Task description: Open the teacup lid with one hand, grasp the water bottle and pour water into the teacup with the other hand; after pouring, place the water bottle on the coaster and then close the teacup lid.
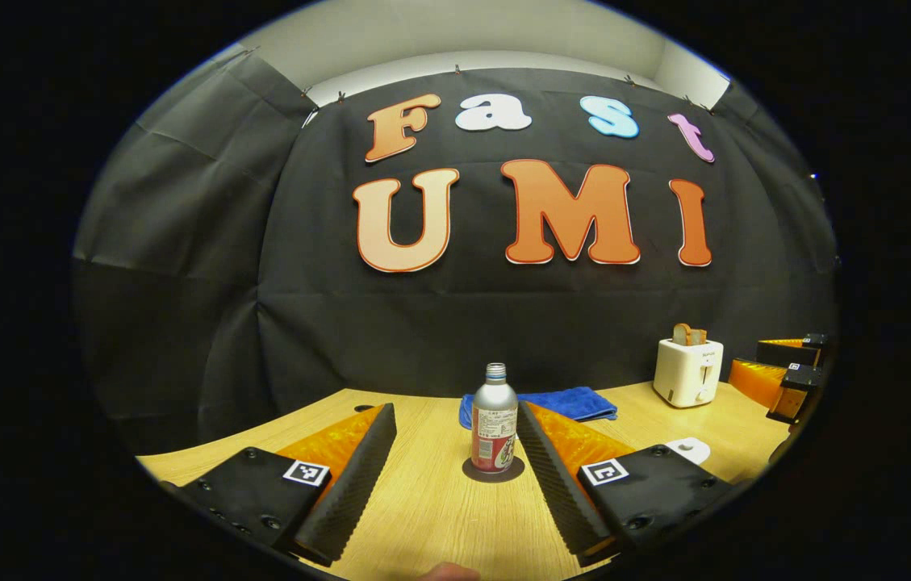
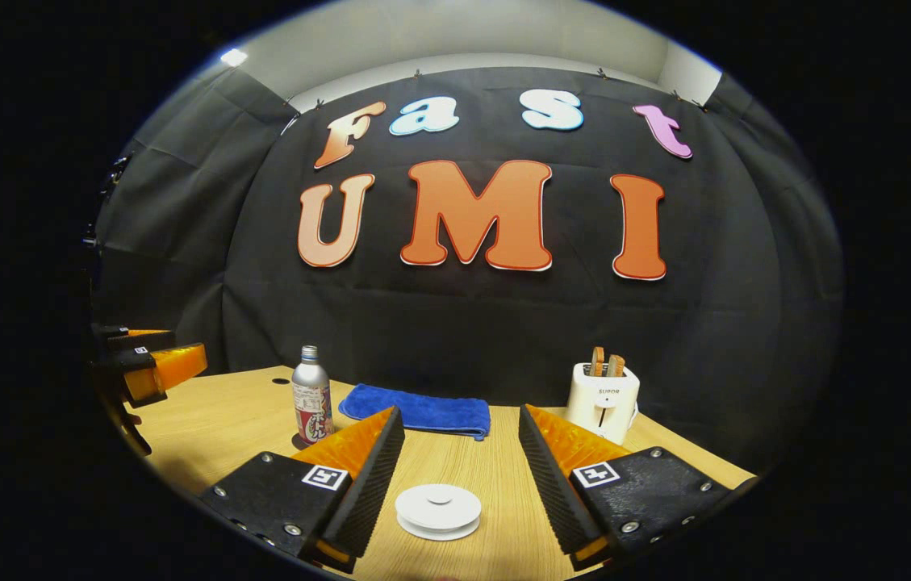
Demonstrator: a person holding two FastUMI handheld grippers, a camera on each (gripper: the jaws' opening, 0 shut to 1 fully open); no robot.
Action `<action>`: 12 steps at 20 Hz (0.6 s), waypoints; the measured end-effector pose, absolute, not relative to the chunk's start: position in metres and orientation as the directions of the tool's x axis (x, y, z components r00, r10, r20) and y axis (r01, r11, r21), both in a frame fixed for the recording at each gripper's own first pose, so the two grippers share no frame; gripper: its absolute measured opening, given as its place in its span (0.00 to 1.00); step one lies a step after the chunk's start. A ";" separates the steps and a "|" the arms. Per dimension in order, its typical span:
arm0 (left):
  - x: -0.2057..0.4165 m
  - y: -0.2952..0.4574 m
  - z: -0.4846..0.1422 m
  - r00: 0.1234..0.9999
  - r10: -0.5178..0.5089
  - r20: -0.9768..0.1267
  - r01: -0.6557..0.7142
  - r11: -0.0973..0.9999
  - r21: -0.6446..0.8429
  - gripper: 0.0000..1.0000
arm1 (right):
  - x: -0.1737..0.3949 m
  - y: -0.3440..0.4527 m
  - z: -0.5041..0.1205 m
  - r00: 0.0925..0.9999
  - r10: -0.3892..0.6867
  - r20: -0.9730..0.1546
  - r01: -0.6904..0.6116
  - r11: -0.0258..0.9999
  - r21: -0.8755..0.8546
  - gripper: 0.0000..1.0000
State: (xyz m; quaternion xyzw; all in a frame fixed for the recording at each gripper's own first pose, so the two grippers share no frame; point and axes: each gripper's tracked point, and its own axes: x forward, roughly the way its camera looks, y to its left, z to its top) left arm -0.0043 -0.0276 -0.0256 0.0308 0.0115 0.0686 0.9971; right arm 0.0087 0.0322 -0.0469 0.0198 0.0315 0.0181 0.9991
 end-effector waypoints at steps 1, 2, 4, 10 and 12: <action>-0.003 -0.028 -0.025 0.990 0.138 -0.016 -0.137 0.988 0.066 0.98 | 0.009 0.032 -0.048 0.997 0.035 -0.067 -0.032 0.999 0.039 0.86; -0.004 -0.028 -0.025 0.990 0.142 -0.018 -0.140 0.987 0.073 0.98 | 0.008 0.031 -0.048 0.997 0.036 -0.069 -0.033 0.999 0.042 0.86; -0.003 -0.027 -0.027 0.989 0.145 -0.028 -0.142 0.986 0.083 0.97 | 0.009 0.031 -0.048 0.997 0.038 -0.073 -0.035 0.998 0.052 0.86; -0.003 -0.029 -0.018 0.990 0.144 -0.001 -0.143 0.986 0.085 0.98 | 0.009 0.031 -0.045 0.997 0.027 -0.067 -0.024 0.999 0.042 0.86; -0.002 -0.031 -0.012 0.990 0.137 0.011 -0.138 0.987 0.088 0.98 | 0.008 0.032 -0.041 0.998 0.023 -0.063 -0.021 0.999 0.027 0.86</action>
